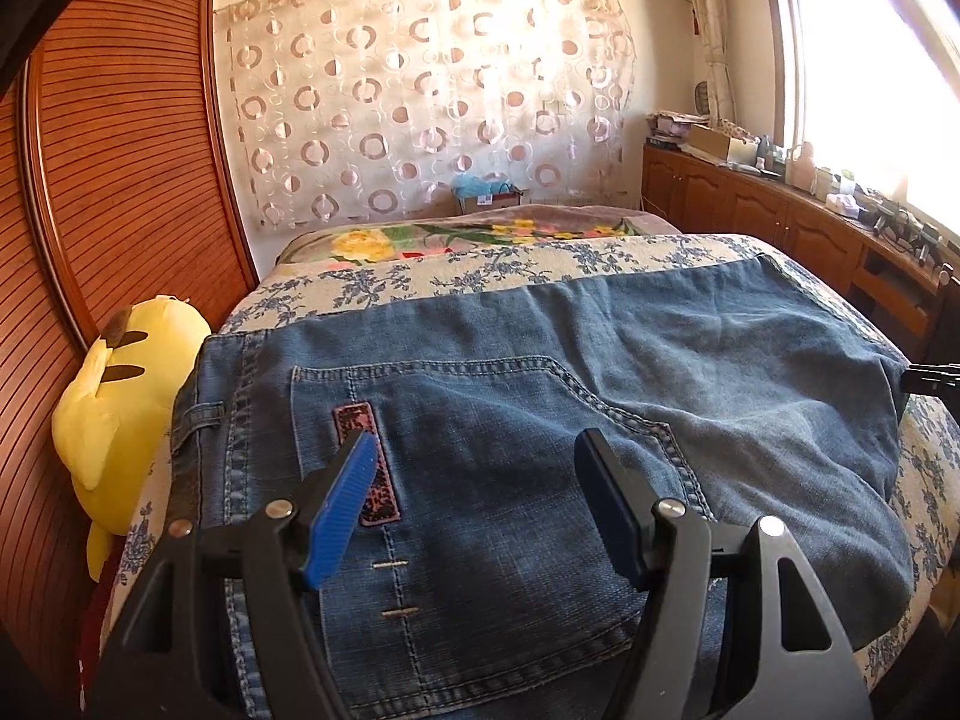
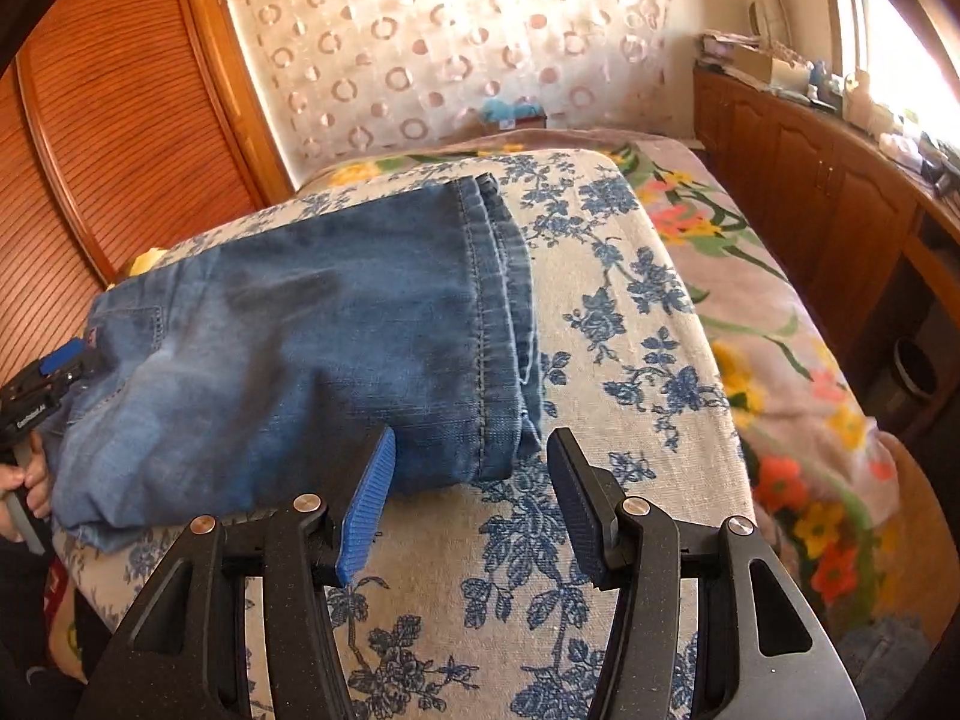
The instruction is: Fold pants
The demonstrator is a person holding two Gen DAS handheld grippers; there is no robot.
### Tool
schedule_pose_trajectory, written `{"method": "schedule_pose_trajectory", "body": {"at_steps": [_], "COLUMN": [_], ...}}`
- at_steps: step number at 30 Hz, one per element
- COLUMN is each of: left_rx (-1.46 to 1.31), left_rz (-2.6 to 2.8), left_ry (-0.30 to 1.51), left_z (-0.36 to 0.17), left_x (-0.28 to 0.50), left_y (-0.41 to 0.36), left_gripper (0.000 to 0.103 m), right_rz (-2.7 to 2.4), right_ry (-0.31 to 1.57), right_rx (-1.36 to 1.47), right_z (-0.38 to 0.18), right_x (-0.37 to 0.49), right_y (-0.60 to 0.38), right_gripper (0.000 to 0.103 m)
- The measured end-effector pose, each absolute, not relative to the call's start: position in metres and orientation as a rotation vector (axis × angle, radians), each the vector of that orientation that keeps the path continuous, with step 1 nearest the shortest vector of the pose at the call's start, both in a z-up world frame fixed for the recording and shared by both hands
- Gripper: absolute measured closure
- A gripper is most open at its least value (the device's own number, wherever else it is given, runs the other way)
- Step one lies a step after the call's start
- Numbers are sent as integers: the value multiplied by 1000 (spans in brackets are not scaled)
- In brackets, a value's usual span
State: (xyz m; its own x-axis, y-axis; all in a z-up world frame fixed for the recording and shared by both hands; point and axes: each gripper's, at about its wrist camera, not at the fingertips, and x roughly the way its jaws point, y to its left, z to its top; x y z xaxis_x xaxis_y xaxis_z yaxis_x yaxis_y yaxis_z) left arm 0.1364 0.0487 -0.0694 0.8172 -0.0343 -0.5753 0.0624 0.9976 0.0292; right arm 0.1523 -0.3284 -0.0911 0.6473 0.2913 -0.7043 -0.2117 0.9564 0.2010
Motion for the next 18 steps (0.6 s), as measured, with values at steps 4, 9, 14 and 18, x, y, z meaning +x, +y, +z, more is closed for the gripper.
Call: {"method": "schedule_pose_trajectory", "body": {"at_steps": [4,9,14,18], "left_rx": [47,44,39,-2], "left_rz": [-48,-40,-15,-45], "left_ry": [600,601,578,608], "left_z": [-68,-67,-62,-59], "left_x": [135,134,131,130], "left_y": [49,49,52,58], "left_gripper": [35,35,35,35], "right_rz": [297,317,368,404], "right_ry": [814,767,736,709], "right_rx": [103,73,72,65], "right_z": [-89,-78,-58,-37], "right_x": [153,150,153,158], "right_y": [-325,-321,-317,-303], "right_gripper": [56,93,97,98]}}
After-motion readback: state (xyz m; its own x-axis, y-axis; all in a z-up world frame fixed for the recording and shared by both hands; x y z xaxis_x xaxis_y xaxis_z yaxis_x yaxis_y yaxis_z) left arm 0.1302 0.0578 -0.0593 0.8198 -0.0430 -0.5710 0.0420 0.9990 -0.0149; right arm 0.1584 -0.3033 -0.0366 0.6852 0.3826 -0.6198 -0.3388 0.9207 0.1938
